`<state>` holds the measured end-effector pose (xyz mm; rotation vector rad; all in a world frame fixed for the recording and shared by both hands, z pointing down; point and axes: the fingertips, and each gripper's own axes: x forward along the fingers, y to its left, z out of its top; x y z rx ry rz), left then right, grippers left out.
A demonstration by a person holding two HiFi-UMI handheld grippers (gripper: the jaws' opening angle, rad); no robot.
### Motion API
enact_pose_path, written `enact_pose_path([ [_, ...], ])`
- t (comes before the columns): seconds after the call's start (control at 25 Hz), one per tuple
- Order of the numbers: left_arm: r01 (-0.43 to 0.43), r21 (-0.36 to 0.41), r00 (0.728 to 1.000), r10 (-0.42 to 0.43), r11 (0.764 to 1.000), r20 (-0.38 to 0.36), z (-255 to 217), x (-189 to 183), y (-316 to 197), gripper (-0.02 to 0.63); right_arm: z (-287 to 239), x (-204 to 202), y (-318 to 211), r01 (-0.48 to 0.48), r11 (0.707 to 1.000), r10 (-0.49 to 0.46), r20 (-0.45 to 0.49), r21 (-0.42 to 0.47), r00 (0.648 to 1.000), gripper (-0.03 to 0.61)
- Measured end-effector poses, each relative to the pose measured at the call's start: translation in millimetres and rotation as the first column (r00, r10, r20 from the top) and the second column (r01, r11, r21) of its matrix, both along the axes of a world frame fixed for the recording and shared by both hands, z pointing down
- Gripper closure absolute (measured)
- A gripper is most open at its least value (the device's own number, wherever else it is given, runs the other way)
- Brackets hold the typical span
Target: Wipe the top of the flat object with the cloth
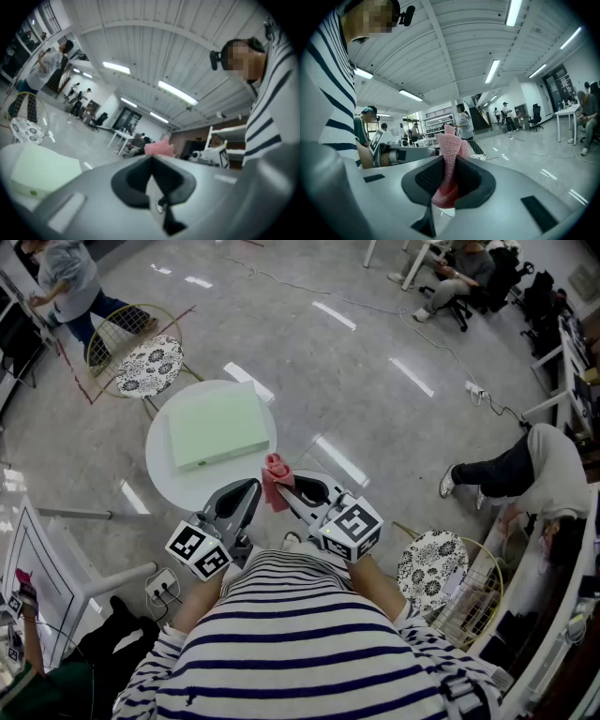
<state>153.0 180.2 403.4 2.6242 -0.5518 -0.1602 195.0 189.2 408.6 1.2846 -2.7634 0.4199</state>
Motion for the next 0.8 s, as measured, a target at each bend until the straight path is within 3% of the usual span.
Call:
enact_pose_path([
  [0.56, 0.005, -0.012, 1.000, -0.005, 1.000, -0.006, 1.6, -1.6, 0.8, 0.606, 0.7, -0.5, 0.4, 0.004, 1.000, -0.004, 0.005, -0.009, 1.000, 0.522],
  [0.8, 0.012, -0.012, 1.000, -0.012, 1.000, -0.011, -0.2, -7.0, -4.5, 0.606, -7.7, -3.4, -4.6, 0.010, 1.000, -0.010, 0.085, -0.007, 0.996, 0.522],
])
